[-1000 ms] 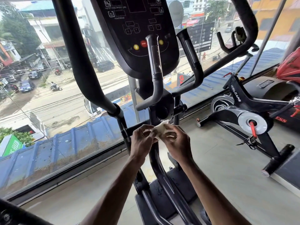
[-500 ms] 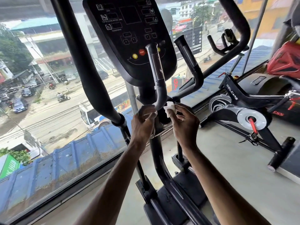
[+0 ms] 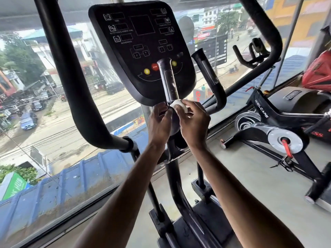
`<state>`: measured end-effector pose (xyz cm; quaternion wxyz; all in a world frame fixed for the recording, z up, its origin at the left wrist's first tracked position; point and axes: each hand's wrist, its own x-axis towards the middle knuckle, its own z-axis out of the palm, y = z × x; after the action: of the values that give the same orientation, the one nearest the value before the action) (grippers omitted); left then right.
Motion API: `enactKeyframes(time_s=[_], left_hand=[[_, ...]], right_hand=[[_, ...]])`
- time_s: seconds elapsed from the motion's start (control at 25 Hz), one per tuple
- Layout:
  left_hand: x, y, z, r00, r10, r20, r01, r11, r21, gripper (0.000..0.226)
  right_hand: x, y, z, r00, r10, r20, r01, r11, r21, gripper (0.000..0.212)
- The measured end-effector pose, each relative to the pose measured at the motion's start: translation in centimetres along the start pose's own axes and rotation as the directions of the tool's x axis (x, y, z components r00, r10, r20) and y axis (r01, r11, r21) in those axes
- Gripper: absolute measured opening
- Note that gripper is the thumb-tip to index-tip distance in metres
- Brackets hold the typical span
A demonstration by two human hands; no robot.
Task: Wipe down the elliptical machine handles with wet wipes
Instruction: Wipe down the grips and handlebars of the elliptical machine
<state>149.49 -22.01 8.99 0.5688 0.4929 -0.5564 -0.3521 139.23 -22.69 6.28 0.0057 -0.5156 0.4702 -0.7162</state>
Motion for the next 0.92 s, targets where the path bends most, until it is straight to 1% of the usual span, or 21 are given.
enactKeyframes(time_s=[0.08,0.2,0.36,0.48,0.6,0.64,0.72,0.92], left_hand=[[0.6,-0.7,0.6,1.0,0.009,-0.027,-0.01,1.0,-0.024,0.046],[1.6,-1.4,1.4,0.998,0.033,-0.051,-0.038,0.996,-0.082,0.029],[2.0,-1.7,1.9,0.997,0.017,-0.079,-0.027,0.991,-0.128,0.028],[2.3,-2.0,2.2,0.995,0.024,-0.096,-0.037,0.99,-0.134,0.027],[2.3,-2.0,2.1,0.995,0.042,-0.096,-0.058,0.984,-0.169,0.024],[2.3,-2.0,2.1,0.995,0.035,-0.094,-0.051,0.982,-0.183,0.025],[2.2,-2.0,2.1,0.997,0.022,-0.075,-0.036,0.98,-0.196,0.026],[2.4,-1.9,1.7,1.0,0.022,-0.016,-0.025,0.966,-0.258,0.02]], right_hand=[[0.7,0.6,0.2,0.998,-0.055,0.016,0.055,0.998,0.0,0.02],[2.2,1.0,0.6,0.996,-0.082,0.02,0.081,0.996,0.042,0.016],[3.1,1.8,0.5,0.968,-0.229,0.099,0.219,0.971,0.101,0.012],[4.1,2.0,0.9,0.972,-0.226,0.066,0.217,0.968,0.127,0.013],[4.3,2.0,1.5,0.951,-0.282,0.126,0.266,0.955,0.131,0.014],[4.6,1.9,1.6,0.952,-0.281,0.119,0.266,0.955,0.127,0.014],[5.3,2.0,1.8,0.959,-0.269,0.087,0.259,0.96,0.109,0.013],[6.3,1.5,1.8,0.938,-0.328,0.109,0.319,0.943,0.089,0.011]])
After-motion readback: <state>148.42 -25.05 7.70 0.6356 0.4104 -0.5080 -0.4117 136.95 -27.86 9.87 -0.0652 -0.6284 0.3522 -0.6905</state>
